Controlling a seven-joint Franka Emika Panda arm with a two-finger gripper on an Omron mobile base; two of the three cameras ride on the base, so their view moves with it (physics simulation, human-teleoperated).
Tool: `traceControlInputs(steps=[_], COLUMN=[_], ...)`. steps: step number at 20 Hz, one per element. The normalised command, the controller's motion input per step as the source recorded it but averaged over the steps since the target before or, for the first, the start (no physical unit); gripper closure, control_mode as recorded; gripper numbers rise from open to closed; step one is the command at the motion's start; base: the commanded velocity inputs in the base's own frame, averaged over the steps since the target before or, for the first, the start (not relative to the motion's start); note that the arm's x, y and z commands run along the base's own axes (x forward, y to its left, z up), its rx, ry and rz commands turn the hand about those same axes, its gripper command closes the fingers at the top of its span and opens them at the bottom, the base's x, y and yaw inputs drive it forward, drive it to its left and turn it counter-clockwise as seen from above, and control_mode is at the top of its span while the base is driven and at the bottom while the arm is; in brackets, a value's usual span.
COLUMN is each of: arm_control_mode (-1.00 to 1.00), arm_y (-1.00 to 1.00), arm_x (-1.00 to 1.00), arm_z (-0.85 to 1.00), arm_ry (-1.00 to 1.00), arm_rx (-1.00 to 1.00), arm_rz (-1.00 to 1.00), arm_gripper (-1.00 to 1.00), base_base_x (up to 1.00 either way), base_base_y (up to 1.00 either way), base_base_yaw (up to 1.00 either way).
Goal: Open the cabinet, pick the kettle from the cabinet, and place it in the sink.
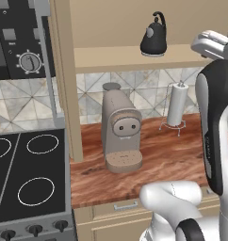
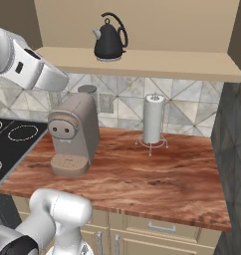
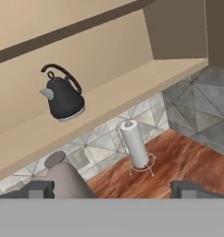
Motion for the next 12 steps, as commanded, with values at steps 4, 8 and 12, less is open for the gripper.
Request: traceControlInputs(steps=[4,8,12], arm_control_mode=[-1.0,-1.0,-1.0], arm_y=[0.14,0.23,0.15], arm_x=[0.02,0.01,0.14], arm_z=[0.1,0.0,0.05], arm_ry=[-0.04,-0.17,-0.16], arm_rx=[-0.01,-0.06,-0.07], arm_rz=[0.04,0.02,0.0], arm_gripper=[-1.0,-1.0,-1.0], base_base_x=[0.0,0.0,0.0], base_base_y=[0.0,0.0,0.0], base_base_yaw=[0.0,0.0,0.0])
